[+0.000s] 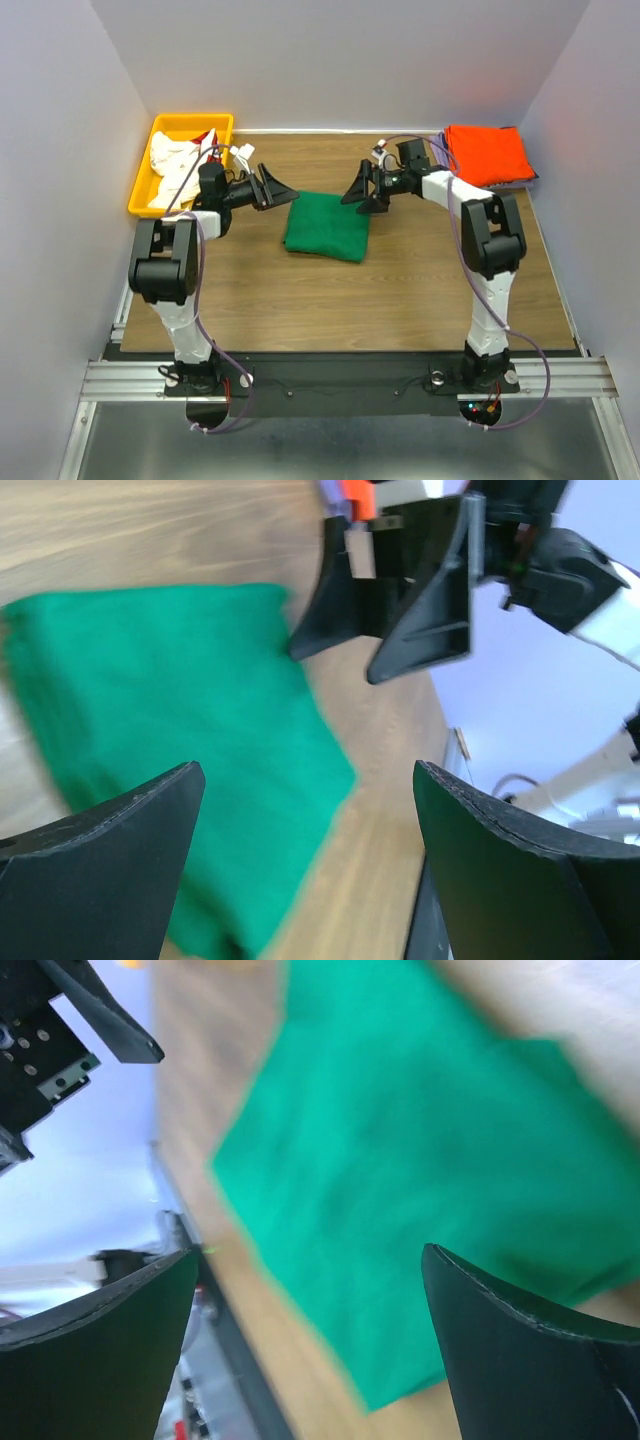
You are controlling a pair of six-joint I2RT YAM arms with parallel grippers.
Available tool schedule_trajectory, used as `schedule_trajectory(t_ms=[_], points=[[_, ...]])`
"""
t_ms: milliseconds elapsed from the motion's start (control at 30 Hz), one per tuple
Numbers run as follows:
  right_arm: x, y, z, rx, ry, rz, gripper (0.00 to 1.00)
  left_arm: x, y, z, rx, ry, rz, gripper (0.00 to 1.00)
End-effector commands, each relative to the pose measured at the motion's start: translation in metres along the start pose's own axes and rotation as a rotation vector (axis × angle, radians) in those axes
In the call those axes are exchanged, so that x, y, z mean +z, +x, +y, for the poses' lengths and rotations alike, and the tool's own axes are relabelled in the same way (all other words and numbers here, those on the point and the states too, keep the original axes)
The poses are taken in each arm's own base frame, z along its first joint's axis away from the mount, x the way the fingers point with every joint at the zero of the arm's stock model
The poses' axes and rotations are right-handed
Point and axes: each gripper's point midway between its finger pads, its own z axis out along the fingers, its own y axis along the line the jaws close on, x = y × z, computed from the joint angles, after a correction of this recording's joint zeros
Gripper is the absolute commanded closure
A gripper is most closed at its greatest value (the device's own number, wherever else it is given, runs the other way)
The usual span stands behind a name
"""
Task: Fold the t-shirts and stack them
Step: Fold the tshirt
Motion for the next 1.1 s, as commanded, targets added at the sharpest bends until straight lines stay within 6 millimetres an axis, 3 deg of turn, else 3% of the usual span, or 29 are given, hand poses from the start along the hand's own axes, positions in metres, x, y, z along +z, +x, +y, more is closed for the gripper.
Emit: schedule_trajectory(t_ms=[0, 100, 167, 300, 367, 533, 633, 667, 700, 767, 833, 900, 1000, 1067], points=[[-0.035, -0.006, 0.072, -0.058, -0.133, -0.098, 0.00, -0.015, 0.001, -0.071, 0.142, 0.128, 0.027, 0.03], [-0.039, 0.011, 0.079, -0.005, -0.174, -0.089, 0.00, -0.009, 0.020, -0.078, 0.115, 0.148, 0.071, 0.02], [-0.033, 0.024, 0.073, 0.046, -0.188, -0.079, 0.00, -0.004, 0.035, -0.076, 0.090, 0.151, 0.104, 0.02], [-0.016, 0.043, 0.064, 0.144, -0.212, -0.052, 0.00, 0.011, 0.062, -0.061, 0.033, 0.147, 0.171, 0.02], [-0.009, 0.055, 0.051, 0.196, -0.206, -0.036, 0.00, 0.014, 0.067, -0.051, 0.007, 0.130, 0.176, 0.02], [0.012, 0.076, 0.006, 0.272, -0.153, 0.008, 0.00, 0.019, 0.086, 0.009, -0.117, 0.002, 0.206, 0.02], [0.019, 0.084, -0.018, 0.282, -0.092, 0.015, 0.00, 0.012, 0.085, 0.046, -0.125, -0.102, 0.196, 0.02], [0.021, 0.077, -0.028, 0.276, -0.064, -0.001, 0.00, 0.007, 0.083, 0.058, -0.118, -0.143, 0.187, 0.03], [0.020, 0.082, -0.034, 0.279, -0.050, 0.012, 0.00, 0.005, 0.080, 0.061, -0.097, -0.147, 0.180, 0.03], [0.014, 0.071, -0.038, 0.238, -0.011, -0.006, 0.00, -0.002, 0.075, 0.062, -0.046, -0.168, 0.183, 0.02], [0.008, 0.061, -0.031, 0.200, -0.008, -0.022, 0.00, -0.008, 0.072, 0.046, -0.003, -0.152, 0.197, 0.02], [-0.003, 0.051, -0.008, 0.138, -0.039, -0.032, 0.00, -0.013, 0.070, 0.026, 0.045, -0.100, 0.204, 0.02], [-0.016, 0.049, 0.033, 0.083, -0.118, -0.022, 0.00, -0.021, 0.066, -0.015, 0.118, -0.019, 0.200, 0.02], [-0.021, 0.056, 0.049, 0.062, -0.152, -0.005, 0.00, -0.024, 0.070, -0.038, 0.141, 0.025, 0.210, 0.02]])
